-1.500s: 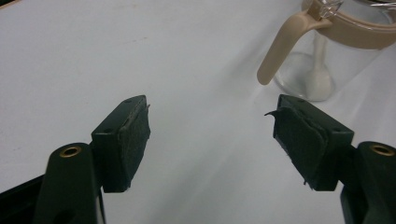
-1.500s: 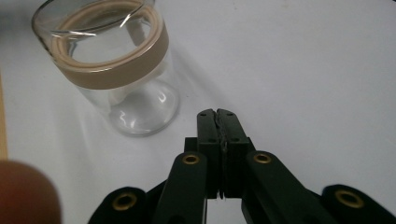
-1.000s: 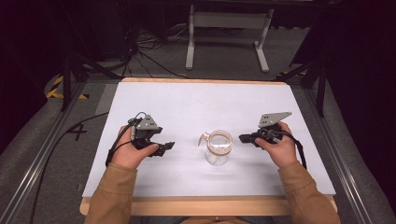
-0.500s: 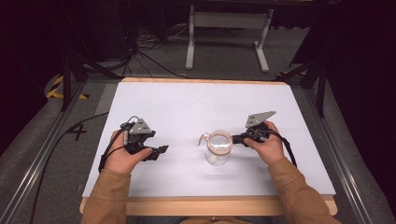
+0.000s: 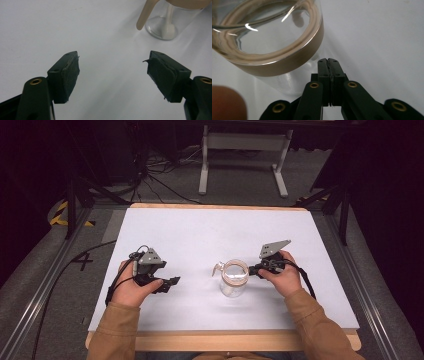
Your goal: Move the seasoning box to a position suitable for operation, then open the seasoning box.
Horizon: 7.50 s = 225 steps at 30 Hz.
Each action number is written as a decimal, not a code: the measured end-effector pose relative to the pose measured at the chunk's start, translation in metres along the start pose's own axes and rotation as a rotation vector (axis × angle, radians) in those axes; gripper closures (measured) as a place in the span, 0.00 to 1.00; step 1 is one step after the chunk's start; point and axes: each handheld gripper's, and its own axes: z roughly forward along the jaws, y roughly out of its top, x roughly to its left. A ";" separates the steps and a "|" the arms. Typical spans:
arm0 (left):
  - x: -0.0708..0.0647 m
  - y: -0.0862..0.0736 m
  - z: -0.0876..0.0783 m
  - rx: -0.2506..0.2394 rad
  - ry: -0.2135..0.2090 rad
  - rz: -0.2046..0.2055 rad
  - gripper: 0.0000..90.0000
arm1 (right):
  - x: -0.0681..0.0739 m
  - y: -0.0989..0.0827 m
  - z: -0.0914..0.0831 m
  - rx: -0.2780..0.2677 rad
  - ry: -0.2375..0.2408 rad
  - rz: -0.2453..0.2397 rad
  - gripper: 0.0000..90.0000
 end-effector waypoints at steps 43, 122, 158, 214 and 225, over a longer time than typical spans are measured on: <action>0.002 0.026 0.031 -0.031 -0.067 0.000 0.30 | 0.069 0.003 0.028 0.109 0.155 -0.136 1.00; -0.020 0.076 0.076 -0.144 -0.320 0.003 0.99 | 0.090 -0.002 -0.029 -0.137 0.060 -0.102 1.00; -0.009 0.055 0.036 -0.183 -0.205 -0.044 0.95 | 0.091 0.026 -0.015 -0.295 0.076 -0.104 1.00; -0.006 0.020 -0.007 -0.105 -0.186 -0.073 0.82 | 0.041 0.033 -0.056 -0.334 -0.032 -0.035 0.85; 0.011 0.025 -0.010 -0.074 -0.146 -0.087 0.72 | 0.027 0.008 -0.084 -0.294 -0.135 0.037 0.79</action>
